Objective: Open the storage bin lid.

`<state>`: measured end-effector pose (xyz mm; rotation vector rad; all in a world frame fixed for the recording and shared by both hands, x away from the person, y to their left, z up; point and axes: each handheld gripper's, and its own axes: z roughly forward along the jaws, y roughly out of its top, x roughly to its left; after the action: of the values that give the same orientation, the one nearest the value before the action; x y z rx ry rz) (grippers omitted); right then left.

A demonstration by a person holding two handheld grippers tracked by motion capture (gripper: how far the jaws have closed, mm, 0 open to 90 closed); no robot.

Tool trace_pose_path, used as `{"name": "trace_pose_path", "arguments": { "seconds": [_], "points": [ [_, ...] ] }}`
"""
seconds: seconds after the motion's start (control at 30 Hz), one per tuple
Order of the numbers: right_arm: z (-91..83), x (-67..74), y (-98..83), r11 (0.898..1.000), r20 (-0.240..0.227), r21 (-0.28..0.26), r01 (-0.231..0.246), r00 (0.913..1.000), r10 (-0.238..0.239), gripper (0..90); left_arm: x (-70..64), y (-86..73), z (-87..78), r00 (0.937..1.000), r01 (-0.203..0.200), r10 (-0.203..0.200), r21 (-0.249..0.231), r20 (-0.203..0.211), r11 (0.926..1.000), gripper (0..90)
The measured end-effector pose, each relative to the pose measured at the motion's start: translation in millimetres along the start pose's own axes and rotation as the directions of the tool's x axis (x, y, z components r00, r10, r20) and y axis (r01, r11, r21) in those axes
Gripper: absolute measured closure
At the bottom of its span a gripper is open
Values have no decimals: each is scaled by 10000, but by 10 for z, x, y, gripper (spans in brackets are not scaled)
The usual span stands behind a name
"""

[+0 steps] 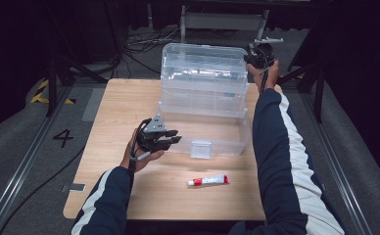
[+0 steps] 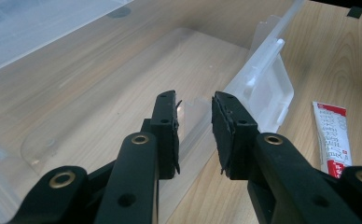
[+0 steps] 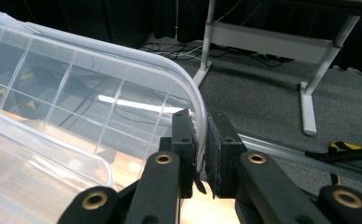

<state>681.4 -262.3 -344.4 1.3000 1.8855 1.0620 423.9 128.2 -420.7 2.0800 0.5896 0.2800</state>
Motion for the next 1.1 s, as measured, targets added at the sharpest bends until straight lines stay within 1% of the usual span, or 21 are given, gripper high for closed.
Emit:
{"name": "trace_pose_path", "arguments": {
  "seconds": [0.17, 0.2, 0.23, 0.3, 0.33, 0.37, 0.4, 0.47, 0.57, 0.6, 0.63, 0.73, 0.8, 0.83, 0.87, 0.9, 0.97, 1.03, 1.1],
  "points": [
    [40, -41, -17, 9989, 40, 461, 17, 10000, -19, 821, 0, -7, -6, 10000, 45, -44, -30, 57, 10000, 710],
    [71, -57, -37, 9969, 107, 783, 3, 9999, -11, 813, 2, -9, -10, 10000, 40, -40, -26, 47, 10000, 707],
    [86, -72, -53, 9958, 134, 916, -27, 9999, 14, 810, 8, -12, -15, 10000, 0, 0, -34, 34, 10000, 706],
    [104, -103, -89, 9935, 128, 1129, -172, 9998, 159, 818, 4, -18, -13, 9999, 99, -98, -67, 98, 9999, 705],
    [112, -128, -113, 9924, -35, 1202, -276, 9996, 282, 820, 7, -20, -11, 9998, 138, -136, -108, 146, 9998, 705],
    [117, -142, -129, 9916, -55, 1262, -281, 9996, 291, 820, 7, -20, -11, 9998, 138, -136, -108, 146, 9998, 706],
    [130, -158, -147, 9880, -126, 1517, -279, 9995, 301, 817, 2, -13, -9, 10000, 42, -42, -95, -19, 9999, 710],
    [137, -177, -168, 9837, -74, 1784, -245, 9996, 263, 812, -1, -3, -3, 10000, 2, -2, -12, 62, 10000, 711],
    [113, -198, -172, 9848, -120, 1714, -292, 9994, 317, 809, 1, -1, -2, 10000, 13, -13, 3, 88, 10000, 711],
    [102, -199, -165, 9846, -176, 1742, -179, 9996, 212, 804, 1, 1, -2, 10000, 12, -12, 12, 84, 10000, 711],
    [102, -199, -165, 9846, -176, 1742, -179, 9996, 212, 804, 1, 1, -2, 10000, 12, -12, 12, 84, 10000, 711],
    [54, -195, -140, 9875, -278, 1573, -89, 9995, 135, 797, -6, -3, -5, 10000, 24, -24, 27, 83, 10000, 711],
    [24, -180, -129, 9882, -217, 1532, -8, 9998, 42, 788, -11, 1, -5, 10000, -39, 39, 52, 76, 10000, 713],
    [9, -176, -125, 9891, -302, 1476, 21, 9995, 24, 781, -15, 4, -3, 9999, -88, 87, 74, 88, 9999, 713],
    [-7, -161, -118, 9896, -342, 1437, 83, 9994, -34, 772, -15, 7, -3, 9999, -102, 101, 92, 108, 9999, 714],
    [-31, -132, -107, 9893, -342, 1429, 281, 9991, -235, 768, -14, 9, -3, 9998, -124, 123, 112, 127, 9999, 715],
    [-70, -91, -98, 9892, -450, 1377, 505, 9980, -446, 757, -14, 19, -3, 9996, -218, 215, 188, 186, 9996, 720],
    [-125, -57, -91, 9905, -542, 1244, 584, 9972, -520, 754, -24, 23, 0, 9995, -282, 278, 206, 175, 9994, 722],
    [-169, -37, -89, 9894, -494, 1250, 742, 9964, -685, 740, -28, 23, 1, 9994, -304, 300, 200, 195, 9993, 724]
  ]
}}
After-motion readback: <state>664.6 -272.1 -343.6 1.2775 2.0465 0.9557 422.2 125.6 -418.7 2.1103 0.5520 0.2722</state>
